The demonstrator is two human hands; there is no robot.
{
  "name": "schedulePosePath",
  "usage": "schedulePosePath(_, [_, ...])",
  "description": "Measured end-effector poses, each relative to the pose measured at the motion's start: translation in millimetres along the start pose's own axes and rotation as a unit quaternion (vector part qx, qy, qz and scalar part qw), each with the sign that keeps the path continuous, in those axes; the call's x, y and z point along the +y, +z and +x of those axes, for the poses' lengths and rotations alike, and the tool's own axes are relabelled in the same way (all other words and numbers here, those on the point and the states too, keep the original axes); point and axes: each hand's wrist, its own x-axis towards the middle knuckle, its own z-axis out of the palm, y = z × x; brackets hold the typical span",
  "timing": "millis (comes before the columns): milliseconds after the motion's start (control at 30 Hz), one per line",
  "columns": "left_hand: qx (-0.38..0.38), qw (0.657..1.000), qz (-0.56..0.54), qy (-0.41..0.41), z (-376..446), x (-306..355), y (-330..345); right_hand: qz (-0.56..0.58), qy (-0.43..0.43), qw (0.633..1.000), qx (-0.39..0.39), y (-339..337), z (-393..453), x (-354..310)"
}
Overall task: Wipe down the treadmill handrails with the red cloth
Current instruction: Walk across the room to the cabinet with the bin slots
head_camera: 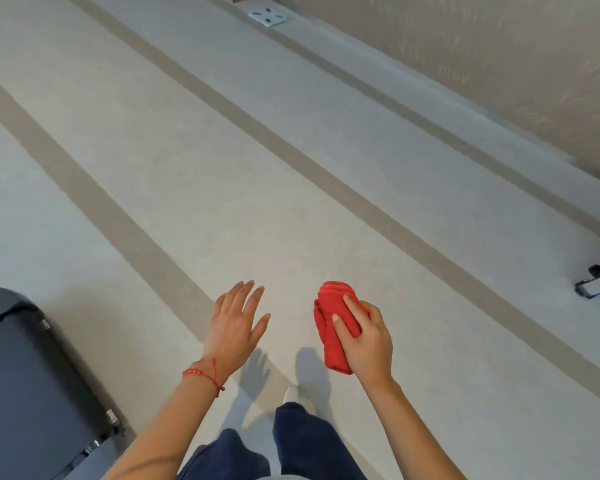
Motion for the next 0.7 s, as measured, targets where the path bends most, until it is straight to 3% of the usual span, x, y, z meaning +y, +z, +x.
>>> schedulePosePath(333, [0.029,0.976,-0.025,-0.215,15,-45,-17,0.012,-0.123,0.984,-0.13,52,106,-45])
schedulePosePath(700, [0.097,0.934,-0.051,-0.341,43,-165,-51,0.014,-0.211,0.951,-0.224,174,170,-150])
